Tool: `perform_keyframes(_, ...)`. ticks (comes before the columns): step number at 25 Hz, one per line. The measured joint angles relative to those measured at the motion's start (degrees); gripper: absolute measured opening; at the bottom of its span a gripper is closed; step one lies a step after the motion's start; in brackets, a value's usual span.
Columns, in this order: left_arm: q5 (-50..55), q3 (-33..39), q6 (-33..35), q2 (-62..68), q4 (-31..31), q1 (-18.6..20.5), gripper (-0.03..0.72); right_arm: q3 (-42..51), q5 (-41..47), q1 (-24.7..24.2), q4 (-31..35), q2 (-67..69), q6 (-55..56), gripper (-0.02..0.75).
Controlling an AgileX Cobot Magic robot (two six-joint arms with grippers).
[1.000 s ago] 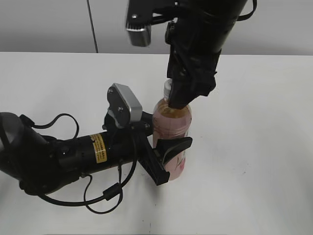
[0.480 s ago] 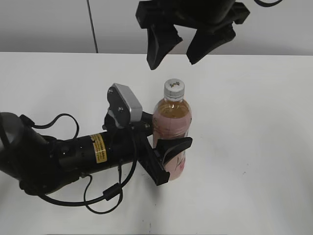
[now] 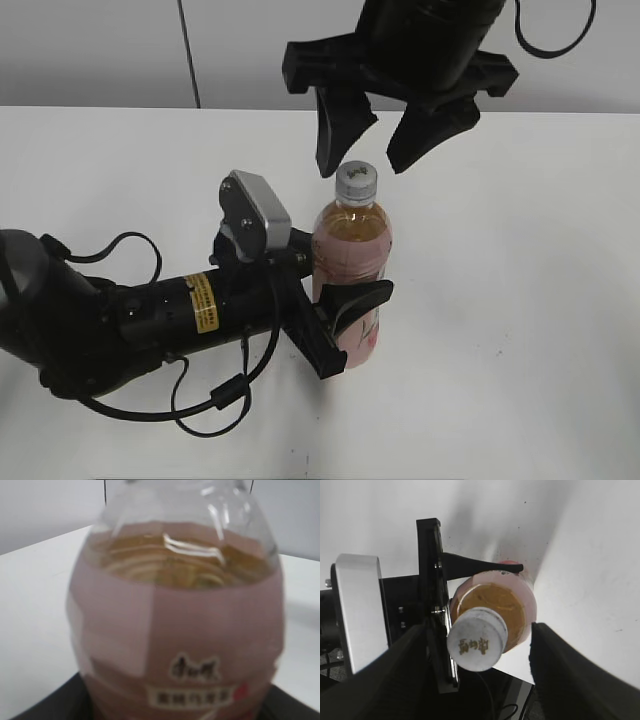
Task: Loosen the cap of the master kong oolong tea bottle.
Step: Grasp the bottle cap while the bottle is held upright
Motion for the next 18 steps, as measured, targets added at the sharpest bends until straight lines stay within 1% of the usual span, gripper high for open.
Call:
perform_keyframes(11, 0.0, 0.0, 0.0, 0.0, 0.0, 0.0, 0.377, 0.9, 0.0, 0.0, 1.8, 1.8, 0.2, 0.478)
perform_keyframes(13, 0.0, 0.0, 0.0, 0.0, -0.1, 0.0, 0.377, 0.9, 0.0, 0.0, 1.9, 2.0, 0.2, 0.461)
perform_keyframes(15, 0.0, 0.0, 0.0, 0.0, -0.1, 0.0, 0.377, 0.9, 0.0, 0.0, 1.9, 2.0, 0.2, 0.419)
perform_keyframes(18, 0.0, 0.0, 0.0, 0.0, -0.1, 0.0, 0.377, 0.9, 0.0, 0.0, 1.0, 2.0, 0.0, 0.279)
